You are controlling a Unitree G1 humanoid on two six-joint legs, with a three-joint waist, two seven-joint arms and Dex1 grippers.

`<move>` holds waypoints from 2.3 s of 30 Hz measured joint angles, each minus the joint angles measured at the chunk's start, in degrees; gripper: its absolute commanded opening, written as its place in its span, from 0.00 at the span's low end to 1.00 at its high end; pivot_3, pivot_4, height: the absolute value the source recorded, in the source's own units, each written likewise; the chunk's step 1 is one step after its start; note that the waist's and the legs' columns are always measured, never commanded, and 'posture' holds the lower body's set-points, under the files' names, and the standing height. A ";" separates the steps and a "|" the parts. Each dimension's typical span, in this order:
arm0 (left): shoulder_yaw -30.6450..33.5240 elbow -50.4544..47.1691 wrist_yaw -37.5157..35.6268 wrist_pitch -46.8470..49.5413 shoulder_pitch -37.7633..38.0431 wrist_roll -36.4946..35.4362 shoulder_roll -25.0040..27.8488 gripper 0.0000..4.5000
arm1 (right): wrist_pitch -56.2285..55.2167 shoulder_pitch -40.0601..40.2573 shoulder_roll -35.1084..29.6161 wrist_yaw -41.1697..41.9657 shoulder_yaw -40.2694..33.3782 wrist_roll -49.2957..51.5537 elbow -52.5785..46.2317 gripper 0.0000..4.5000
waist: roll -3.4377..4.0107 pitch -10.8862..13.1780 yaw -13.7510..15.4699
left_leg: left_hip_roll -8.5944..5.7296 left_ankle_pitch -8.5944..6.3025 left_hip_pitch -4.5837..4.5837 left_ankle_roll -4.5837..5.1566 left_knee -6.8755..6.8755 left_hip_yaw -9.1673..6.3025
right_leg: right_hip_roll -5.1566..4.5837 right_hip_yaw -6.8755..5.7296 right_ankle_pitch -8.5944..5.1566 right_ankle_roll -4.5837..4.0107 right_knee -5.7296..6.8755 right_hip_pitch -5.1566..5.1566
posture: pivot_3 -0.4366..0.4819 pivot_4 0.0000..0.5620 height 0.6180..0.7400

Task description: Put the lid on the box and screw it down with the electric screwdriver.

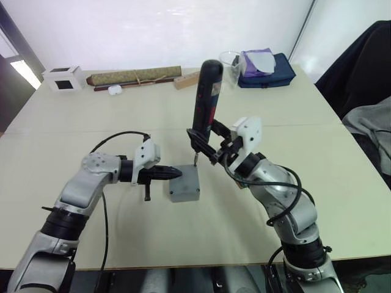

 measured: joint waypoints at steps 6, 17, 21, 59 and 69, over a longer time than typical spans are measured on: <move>-0.31 0.39 0.05 -0.30 -0.34 0.12 -0.46 0.00 | -1.97 0.55 0.22 0.39 0.38 -1.66 1.21 0.47 | 0.00 0.00 0.02 | 0.00 0.00 0.01 -0.01 0.00 0.00 | 0.00 0.00 0.00 0.00 0.01 0.00 | 0.48 0.27 0.97; -0.66 0.95 0.13 -1.05 -0.34 0.97 -0.87 0.00 | -4.00 1.52 -0.51 2.67 1.02 -3.72 1.92 0.47 | -0.02 -0.20 0.02 | 0.00 0.01 0.17 -0.01 -0.01 0.00 | 0.00 0.00 0.00 0.00 0.01 0.19 | 0.48 0.27 0.97; -0.85 1.94 0.17 -1.45 -0.30 1.78 -1.54 0.00 | -2.65 1.50 0.11 2.49 0.80 -3.29 3.10 0.47 | -0.03 -0.32 -0.01 | 0.01 -0.01 1.21 0.01 -0.28 0.00 | 0.02 0.00 -0.04 -0.03 -0.32 1.24 | 0.48 0.27 0.97; -0.73 1.88 0.50 -1.55 0.51 2.56 -4.46 0.00 | 18.14 -7.75 0.73 -1.01 -7.80 4.86 0.74 0.47 | 0.18 -1.34 -0.01 | 0.02 -0.05 1.15 0.04 -0.45 -0.07 | -0.01 0.02 -0.21 -0.10 -0.41 1.16 | 0.48 0.27 0.97; 0.44 -6.65 3.10 1.78 -2.25 -2.03 -6.71 0.00 | 60.30 -24.28 -11.61 -13.80 -32.02 16.22 -1.92 0.47 | 0.46 -1.04 1.64 | -0.06 -0.04 0.58 0.04 -0.40 -0.16 | -0.13 -0.17 -0.18 -0.13 -0.51 0.76 | 0.48 0.27 0.97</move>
